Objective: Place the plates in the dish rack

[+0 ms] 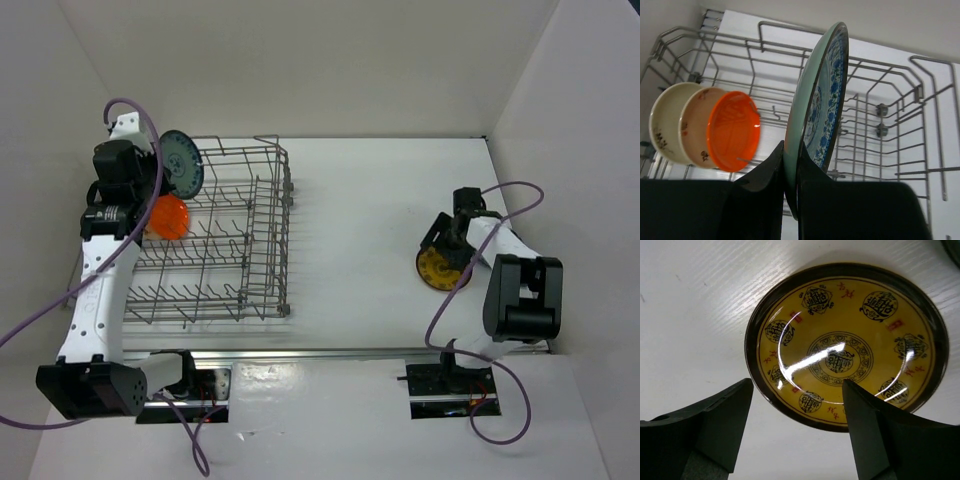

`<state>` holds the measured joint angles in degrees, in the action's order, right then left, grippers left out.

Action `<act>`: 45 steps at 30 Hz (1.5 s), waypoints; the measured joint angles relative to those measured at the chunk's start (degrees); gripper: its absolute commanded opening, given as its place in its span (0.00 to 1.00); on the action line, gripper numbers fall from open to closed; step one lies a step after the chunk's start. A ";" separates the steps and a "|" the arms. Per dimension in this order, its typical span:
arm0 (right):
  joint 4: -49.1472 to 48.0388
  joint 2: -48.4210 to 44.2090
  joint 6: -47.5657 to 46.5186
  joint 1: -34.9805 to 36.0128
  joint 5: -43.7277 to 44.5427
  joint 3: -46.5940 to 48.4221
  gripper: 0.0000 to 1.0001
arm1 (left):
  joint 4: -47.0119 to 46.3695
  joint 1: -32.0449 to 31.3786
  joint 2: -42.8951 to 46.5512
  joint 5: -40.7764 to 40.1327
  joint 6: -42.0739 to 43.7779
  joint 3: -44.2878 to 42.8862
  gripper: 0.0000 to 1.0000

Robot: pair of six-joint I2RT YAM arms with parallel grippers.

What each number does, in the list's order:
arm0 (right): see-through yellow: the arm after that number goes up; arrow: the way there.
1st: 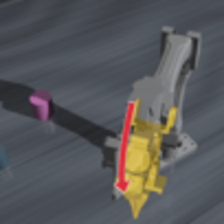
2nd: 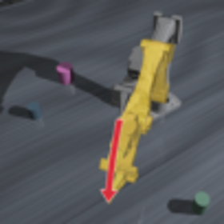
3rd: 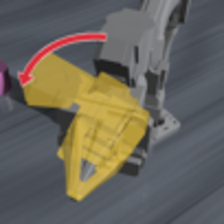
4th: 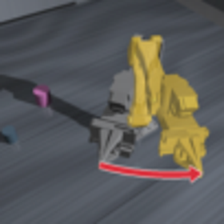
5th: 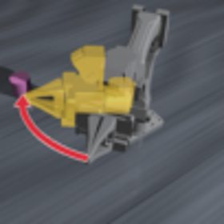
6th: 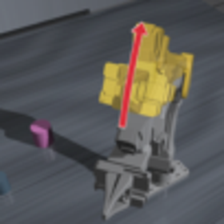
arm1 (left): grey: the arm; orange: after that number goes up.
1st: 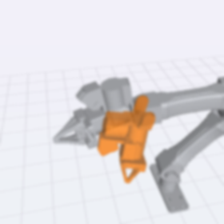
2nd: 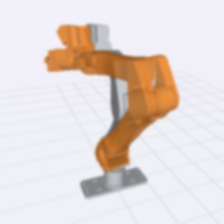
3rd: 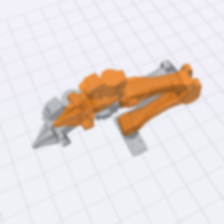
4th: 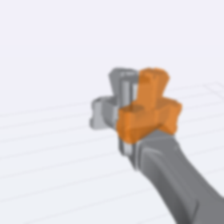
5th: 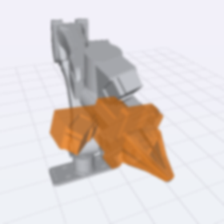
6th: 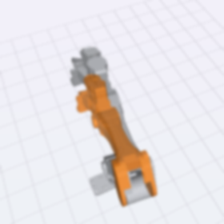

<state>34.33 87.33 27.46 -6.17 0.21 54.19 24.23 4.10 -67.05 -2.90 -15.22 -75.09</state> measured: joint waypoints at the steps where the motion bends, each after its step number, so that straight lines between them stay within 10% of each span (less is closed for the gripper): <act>1: -0.85 0.79 0.02 0.26 -0.20 -0.55 0.79 | 0.09 0.68 -0.02 -0.57 0.20 0.39 0.00; 14: -7.61 6.62 1.55 2.14 -0.92 -1.57 0.16 | 1.70 7.26 -3.41 -3.28 1.68 3.87 0.00; 45: -16.76 32.13 3.58 18.73 -9.31 27.39 0.15 | 1.09 13.81 -15.30 1.07 11.04 0.26 0.00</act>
<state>17.56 119.46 31.05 12.56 -9.10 81.58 25.32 17.91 -82.35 -1.83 -4.19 -74.83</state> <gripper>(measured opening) 0.151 0.128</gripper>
